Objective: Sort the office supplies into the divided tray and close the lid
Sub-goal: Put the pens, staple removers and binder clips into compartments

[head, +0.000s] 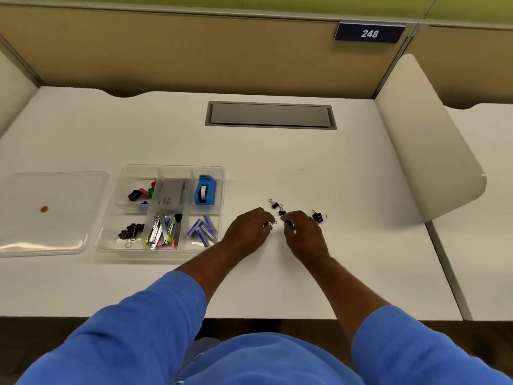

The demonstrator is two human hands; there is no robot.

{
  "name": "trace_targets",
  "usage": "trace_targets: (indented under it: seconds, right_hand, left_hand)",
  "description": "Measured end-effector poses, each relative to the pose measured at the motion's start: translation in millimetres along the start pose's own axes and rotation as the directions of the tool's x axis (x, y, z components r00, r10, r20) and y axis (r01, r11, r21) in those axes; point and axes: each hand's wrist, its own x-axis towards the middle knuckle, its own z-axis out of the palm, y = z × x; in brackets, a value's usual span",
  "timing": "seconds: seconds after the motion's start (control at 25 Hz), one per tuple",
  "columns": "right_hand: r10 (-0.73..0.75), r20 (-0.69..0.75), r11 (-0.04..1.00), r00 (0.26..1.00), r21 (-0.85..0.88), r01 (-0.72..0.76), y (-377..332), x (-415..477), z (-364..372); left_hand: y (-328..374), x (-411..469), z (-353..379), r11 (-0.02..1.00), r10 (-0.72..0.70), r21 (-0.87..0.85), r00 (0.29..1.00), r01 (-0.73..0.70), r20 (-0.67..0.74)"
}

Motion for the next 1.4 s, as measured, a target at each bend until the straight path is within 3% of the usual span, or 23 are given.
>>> trace_targets:
  seconds: [0.32, 0.52, 0.84, 1.08, 1.24, 1.4]
  right_hand:
    - [-0.222, -0.056, 0.966, 0.974, 0.124, 0.227, -106, 32, 51]
    - [-0.287, -0.035, 0.947, 0.957, 0.142, 0.289, -161, 42, 86]
    - [-0.311, 0.173, 0.943, 0.935, 0.177, 0.281, -237, 35, 159]
    - [-0.257, 0.276, 0.963, 0.926, 0.148, 0.224, -274, 29, 198]
    - [-0.230, 0.263, 0.969, 0.937, 0.148, 0.197, -282, 30, 205]
    - [-0.278, 0.184, 0.960, 0.943, 0.093, 0.265, -274, 29, 198]
  left_hand:
    - [-64, -30, -78, 0.999, -0.034, -0.033, 0.985, 0.028, -0.171]
    - [-103, -50, -122, 0.998, -0.040, 0.032, 0.954, 0.052, -0.298]
    - [-188, -108, -179, 0.989, -0.061, 0.098, 0.909, 0.110, -0.412]
    - [-230, -137, -195, 0.970, -0.072, 0.182, 0.909, 0.159, -0.410]
    - [-243, -136, -202, 0.972, -0.061, 0.184, 0.909, 0.149, -0.413]
    - [-240, -129, -201, 0.984, -0.040, 0.138, 0.902, 0.109, -0.429]
